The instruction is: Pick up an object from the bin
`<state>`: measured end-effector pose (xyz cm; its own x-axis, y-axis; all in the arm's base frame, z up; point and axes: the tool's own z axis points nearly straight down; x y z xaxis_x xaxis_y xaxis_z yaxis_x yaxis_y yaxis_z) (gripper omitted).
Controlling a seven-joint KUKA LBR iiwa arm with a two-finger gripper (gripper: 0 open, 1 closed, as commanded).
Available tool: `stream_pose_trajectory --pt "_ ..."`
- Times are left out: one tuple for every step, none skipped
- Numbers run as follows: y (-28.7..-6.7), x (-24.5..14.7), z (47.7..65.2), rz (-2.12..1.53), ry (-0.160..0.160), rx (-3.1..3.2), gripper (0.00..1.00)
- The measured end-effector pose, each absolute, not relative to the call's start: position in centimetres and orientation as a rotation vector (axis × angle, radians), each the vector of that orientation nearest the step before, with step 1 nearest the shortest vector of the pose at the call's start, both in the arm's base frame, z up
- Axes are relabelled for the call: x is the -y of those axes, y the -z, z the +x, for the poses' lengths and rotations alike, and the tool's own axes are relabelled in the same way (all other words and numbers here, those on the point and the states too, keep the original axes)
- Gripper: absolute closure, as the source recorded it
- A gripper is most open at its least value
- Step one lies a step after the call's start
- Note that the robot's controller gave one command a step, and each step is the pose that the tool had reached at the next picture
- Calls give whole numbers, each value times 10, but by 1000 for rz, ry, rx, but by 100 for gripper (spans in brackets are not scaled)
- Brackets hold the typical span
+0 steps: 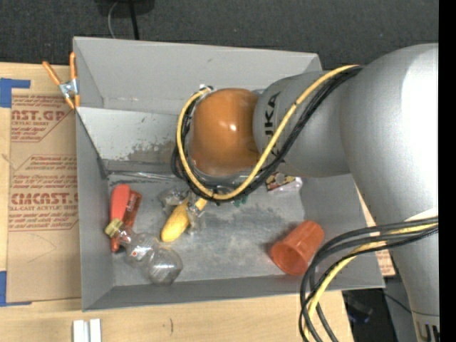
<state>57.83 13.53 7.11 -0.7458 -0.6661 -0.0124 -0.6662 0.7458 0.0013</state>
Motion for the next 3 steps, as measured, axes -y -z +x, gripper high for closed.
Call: stream_pose_trajectory --pt "-71 -135 578 -1116 -9 -2925 100" --pt "-74 -135 577 -1117 -10 -2927 100" --pt "-86 -135 576 -1119 -10 -2930 100"
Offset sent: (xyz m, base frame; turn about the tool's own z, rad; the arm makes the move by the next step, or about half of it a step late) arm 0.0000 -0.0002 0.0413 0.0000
